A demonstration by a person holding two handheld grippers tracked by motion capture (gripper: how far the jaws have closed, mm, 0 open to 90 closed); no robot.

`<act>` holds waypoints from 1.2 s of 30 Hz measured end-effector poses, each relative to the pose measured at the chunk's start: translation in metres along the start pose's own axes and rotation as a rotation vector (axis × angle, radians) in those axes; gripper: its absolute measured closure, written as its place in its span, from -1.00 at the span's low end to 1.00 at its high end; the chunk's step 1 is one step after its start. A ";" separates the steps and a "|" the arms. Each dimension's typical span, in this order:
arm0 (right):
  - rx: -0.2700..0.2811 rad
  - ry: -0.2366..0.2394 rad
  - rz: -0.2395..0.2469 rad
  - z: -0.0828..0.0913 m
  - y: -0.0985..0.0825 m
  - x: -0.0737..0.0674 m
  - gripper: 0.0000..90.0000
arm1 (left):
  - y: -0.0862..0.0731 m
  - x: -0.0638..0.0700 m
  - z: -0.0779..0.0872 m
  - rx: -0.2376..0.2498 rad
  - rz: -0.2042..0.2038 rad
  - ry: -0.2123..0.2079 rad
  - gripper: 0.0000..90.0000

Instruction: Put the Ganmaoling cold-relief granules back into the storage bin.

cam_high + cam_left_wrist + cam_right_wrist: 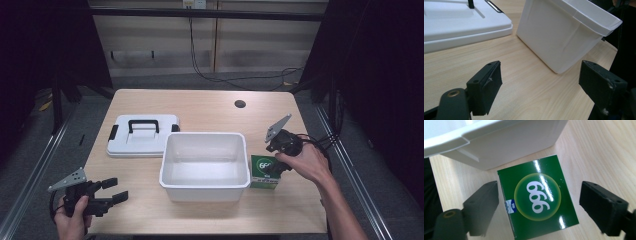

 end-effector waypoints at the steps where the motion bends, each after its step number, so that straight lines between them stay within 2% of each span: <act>1: -0.008 0.002 0.008 -0.001 0.000 0.000 -0.70 | 0.000 0.000 0.000 0.001 -0.001 0.002 -0.59; 3: -0.016 0.008 0.038 -0.003 0.001 0.000 -0.72 | 0.000 0.000 -0.001 0.000 0.001 0.000 -0.59; 6: -0.056 0.032 0.071 -0.008 0.000 0.003 -0.74 | 0.000 0.000 -0.001 -0.005 -0.002 -0.001 -0.59; 9: -0.089 0.035 0.109 -0.014 -0.002 0.006 -0.79 | 0.000 0.000 -0.001 -0.003 0.000 0.001 -0.59; 12: -0.127 0.052 0.128 -0.017 -0.003 0.007 -0.79 | 0.000 -0.001 -0.001 -0.002 0.000 0.003 -0.59; 13: -0.142 0.050 0.120 -0.017 -0.003 0.006 -0.79 | 0.000 -0.001 -0.001 -0.003 0.003 0.001 -0.59; 18: -0.166 0.051 0.164 -0.021 0.000 0.008 -0.79 | 0.000 0.000 -0.001 -0.002 -0.001 -0.001 -0.59; 20: -0.189 0.056 0.156 -0.025 -0.001 0.007 -0.79 | 0.000 0.000 0.000 -0.001 0.001 -0.002 -0.59; 28: -0.224 0.080 0.173 -0.034 -0.003 0.010 -0.76 | 0.000 0.000 0.000 -0.003 -0.001 -0.004 -0.59; 30: -0.240 0.079 0.156 -0.037 -0.004 0.011 -0.73 | 0.000 0.000 0.000 -0.002 0.000 -0.005 -0.59; 32: -0.240 0.080 0.174 -0.039 -0.003 0.012 -0.72 | 0.000 0.000 -0.001 -0.002 0.001 -0.005 -0.59; 33: -0.250 0.084 0.163 -0.040 -0.003 0.011 -0.71 | 0.000 0.000 -0.001 -0.002 -0.001 -0.004 -0.59; 36: -0.252 0.084 0.173 -0.039 -0.003 0.012 -0.67 | 0.000 0.000 0.000 -0.001 0.000 -0.005 -0.59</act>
Point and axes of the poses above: each handheld gripper's, and its own axes: z roughly backward along the jaws, y roughly out of its top, x roughly to its right, the point moved 4 cm from there along -z, roughly forward along the jaws, and after that the axes turned 12 degrees about y, right-handed, at the moved point
